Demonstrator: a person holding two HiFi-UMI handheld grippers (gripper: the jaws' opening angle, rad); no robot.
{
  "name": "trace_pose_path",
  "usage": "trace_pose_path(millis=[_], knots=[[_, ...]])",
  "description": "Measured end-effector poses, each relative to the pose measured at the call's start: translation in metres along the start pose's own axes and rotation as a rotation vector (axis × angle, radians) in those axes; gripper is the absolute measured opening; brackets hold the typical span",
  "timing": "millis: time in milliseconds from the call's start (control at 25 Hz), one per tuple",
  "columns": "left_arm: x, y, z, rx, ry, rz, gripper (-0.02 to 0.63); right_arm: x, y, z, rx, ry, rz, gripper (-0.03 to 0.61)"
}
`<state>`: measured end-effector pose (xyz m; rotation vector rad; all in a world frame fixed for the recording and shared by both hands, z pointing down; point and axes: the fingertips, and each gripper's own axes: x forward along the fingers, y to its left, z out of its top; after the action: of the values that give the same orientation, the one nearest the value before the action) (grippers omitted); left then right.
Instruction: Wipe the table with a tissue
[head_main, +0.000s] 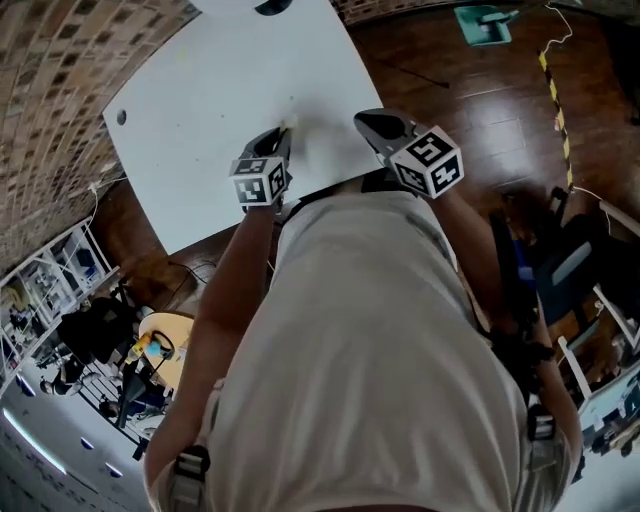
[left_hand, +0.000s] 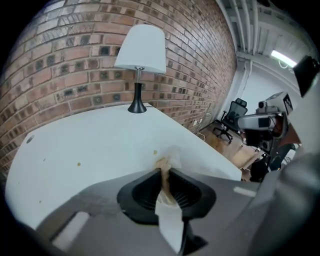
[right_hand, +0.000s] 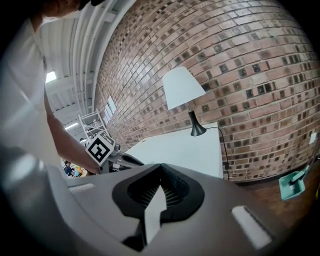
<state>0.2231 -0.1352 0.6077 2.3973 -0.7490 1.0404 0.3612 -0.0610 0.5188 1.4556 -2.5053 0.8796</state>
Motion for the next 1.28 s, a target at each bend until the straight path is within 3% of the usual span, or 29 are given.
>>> trace_pose_path(millis=[120, 280, 600, 840, 1040, 1280], knots=[[0.007, 0.017, 0.009, -0.035, 0.000, 0.013, 0.059, 0.001, -0.002, 0.000, 0.016, -0.003, -0.017, 0.008], [0.014, 0.032, 0.025, -0.022, 0.021, 0.057, 0.060, -0.003, -0.010, 0.000, 0.030, 0.000, -0.028, 0.008], [0.052, 0.054, 0.042, 0.075, 0.063, 0.063, 0.058, -0.018, -0.028, -0.003, 0.074, -0.006, -0.091, 0.008], [0.064, 0.047, 0.042, 0.171, 0.112, 0.123, 0.054, -0.022, -0.039, -0.003, 0.081, -0.007, -0.101, 0.008], [0.066, 0.037, 0.036, 0.252, 0.167, 0.082, 0.054, -0.014, -0.040, 0.001, 0.088, -0.005, -0.088, 0.008], [0.061, -0.006, 0.014, 0.389, 0.186, 0.016, 0.054, -0.002, -0.033, 0.017, 0.055, 0.008, -0.046, 0.008]])
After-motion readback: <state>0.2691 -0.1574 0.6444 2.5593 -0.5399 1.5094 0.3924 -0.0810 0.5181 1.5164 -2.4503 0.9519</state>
